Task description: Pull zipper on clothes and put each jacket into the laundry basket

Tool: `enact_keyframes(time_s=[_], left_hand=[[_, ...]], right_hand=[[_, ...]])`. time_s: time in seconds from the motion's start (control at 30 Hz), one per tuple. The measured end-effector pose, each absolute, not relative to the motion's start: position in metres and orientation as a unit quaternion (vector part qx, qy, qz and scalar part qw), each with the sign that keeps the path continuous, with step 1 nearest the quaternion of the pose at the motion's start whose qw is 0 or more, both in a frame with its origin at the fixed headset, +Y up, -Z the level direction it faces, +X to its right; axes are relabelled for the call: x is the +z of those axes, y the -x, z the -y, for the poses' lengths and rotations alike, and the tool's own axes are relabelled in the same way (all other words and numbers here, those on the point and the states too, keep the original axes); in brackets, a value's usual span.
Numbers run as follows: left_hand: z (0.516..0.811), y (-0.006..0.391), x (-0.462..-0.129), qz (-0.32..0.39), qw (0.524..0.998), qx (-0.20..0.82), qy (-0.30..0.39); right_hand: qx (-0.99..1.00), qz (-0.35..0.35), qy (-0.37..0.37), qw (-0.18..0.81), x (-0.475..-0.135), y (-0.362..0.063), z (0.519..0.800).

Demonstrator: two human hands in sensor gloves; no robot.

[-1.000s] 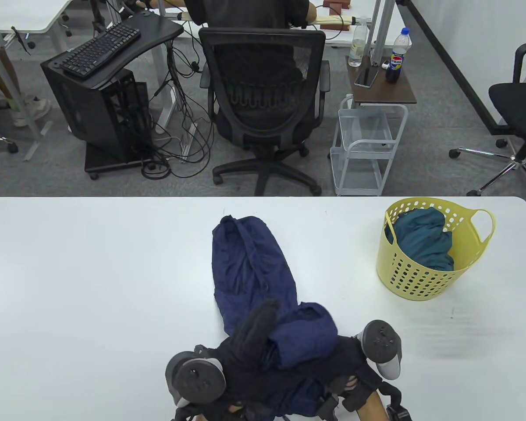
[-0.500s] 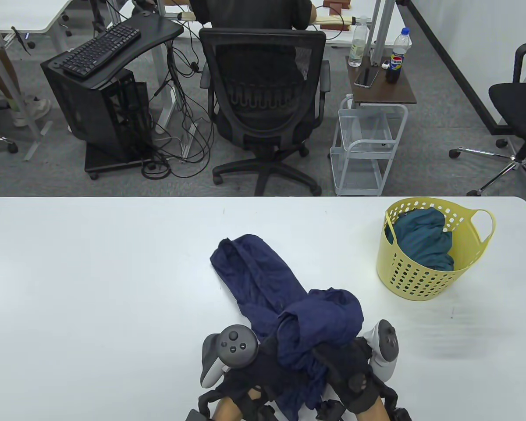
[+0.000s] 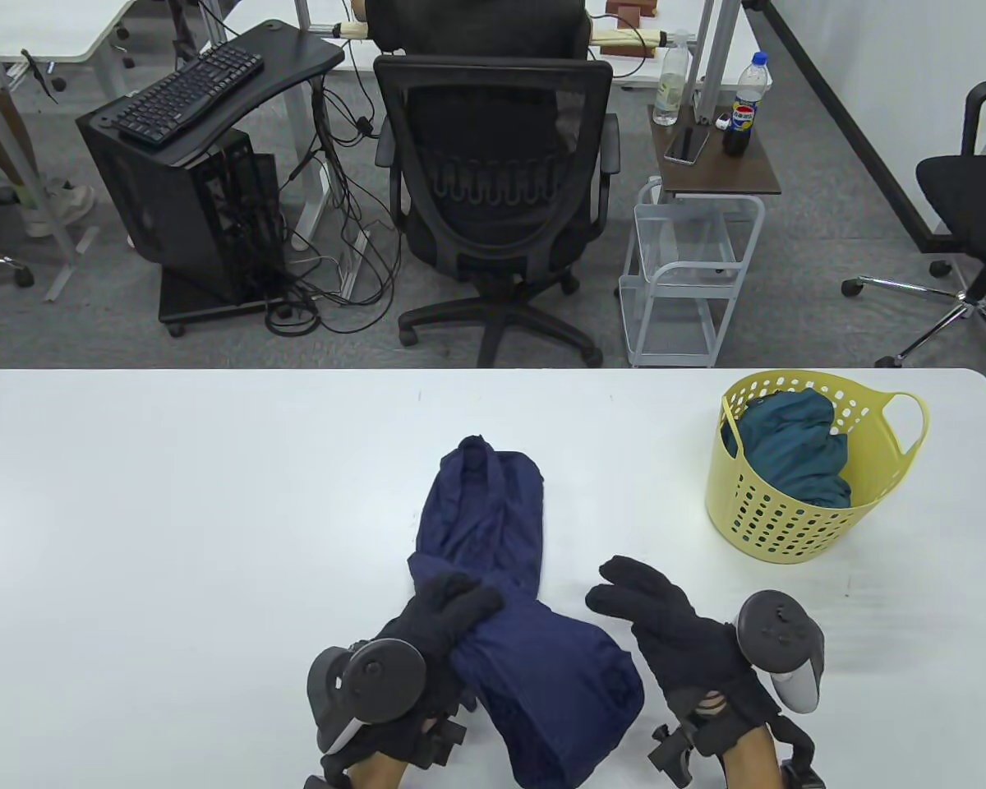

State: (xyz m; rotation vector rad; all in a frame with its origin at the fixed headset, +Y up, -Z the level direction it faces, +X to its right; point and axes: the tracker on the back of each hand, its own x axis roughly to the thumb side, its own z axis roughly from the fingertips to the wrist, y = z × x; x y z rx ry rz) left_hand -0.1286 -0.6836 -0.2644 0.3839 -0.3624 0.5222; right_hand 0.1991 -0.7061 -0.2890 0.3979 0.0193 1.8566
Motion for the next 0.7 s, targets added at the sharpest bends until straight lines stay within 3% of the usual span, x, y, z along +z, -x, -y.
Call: enact_keyframes(time_s=[0.07, 0.13, 0.23, 0.3, 0.33, 0.43, 0.7], left_hand=[[0.681, 0.119, -0.259, 0.200, 0.936, 0.211, -0.200], [0.679, 0.101, -0.252, 0.263, 0.924, 0.165, -0.225], [0.677, 0.079, -0.239, 0.311, 0.912, 0.142, -0.226], [0.675, 0.069, -0.232, 0.345, 0.893, 0.169, -0.235], [0.674, 0.068, -0.229, 0.350, 0.886, 0.196, -0.232], [0.673, 0.079, -0.232, 0.335, 0.879, 0.238, -0.242], [0.680, 0.097, -0.250, 0.256, 0.899, 0.313, -0.170]], right_hand=[[0.760, -0.031, -0.189, 0.621, -0.291, -0.194, 0.713], [0.722, -0.109, -0.232, 0.642, -0.292, -0.178, 0.720], [0.751, -0.200, -0.292, 0.558, -0.290, -0.154, 0.728], [0.779, -0.237, -0.320, 0.484, -0.288, -0.140, 0.734], [0.763, -0.251, -0.335, 0.493, -0.286, -0.135, 0.736], [0.760, -0.229, -0.335, 0.508, -0.285, -0.130, 0.733], [0.779, -0.172, -0.311, 0.517, -0.287, -0.120, 0.729]])
